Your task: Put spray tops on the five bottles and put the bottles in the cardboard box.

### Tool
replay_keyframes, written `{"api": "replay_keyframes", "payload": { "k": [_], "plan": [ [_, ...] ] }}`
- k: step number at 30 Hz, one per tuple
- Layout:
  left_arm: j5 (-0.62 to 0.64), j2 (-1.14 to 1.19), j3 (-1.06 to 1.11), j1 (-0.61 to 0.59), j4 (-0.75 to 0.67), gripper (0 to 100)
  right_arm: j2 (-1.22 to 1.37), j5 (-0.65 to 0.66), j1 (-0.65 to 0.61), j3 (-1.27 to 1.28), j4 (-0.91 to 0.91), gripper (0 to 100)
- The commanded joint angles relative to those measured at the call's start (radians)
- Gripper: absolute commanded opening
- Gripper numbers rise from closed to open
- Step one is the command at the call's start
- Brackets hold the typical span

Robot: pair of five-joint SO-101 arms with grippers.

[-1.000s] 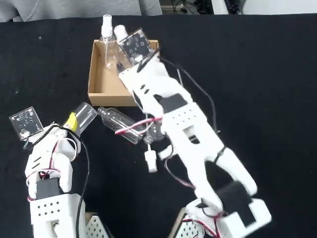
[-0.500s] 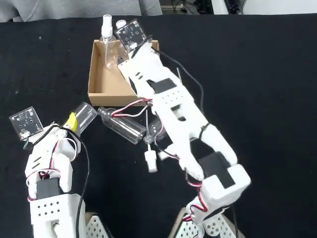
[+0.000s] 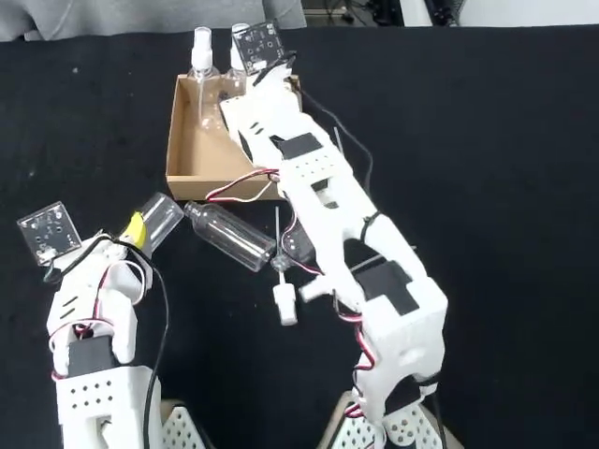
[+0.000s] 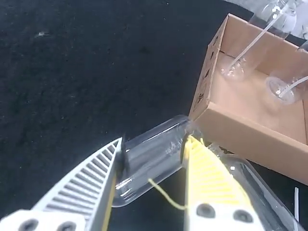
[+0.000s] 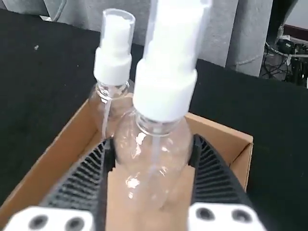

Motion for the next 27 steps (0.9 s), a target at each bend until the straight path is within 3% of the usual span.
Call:
{"api": "replay_keyframes", "payload": {
  "k": [1,10,27],
  "plan": [
    [-0.008,-0.011,-0.013,-0.010,-0.017,19,0.005,-0.011,0.026,-0.065,-0.075,12.0],
    [-0.008,-0.011,-0.013,-0.068,-0.017,19,0.070,-0.011,0.023,-0.064,-0.133,11.8],
    [-0.008,-0.011,-0.015,-0.070,-0.017,19,0.068,-0.005,-0.058,-0.022,-0.132,11.7]
  ]
}}
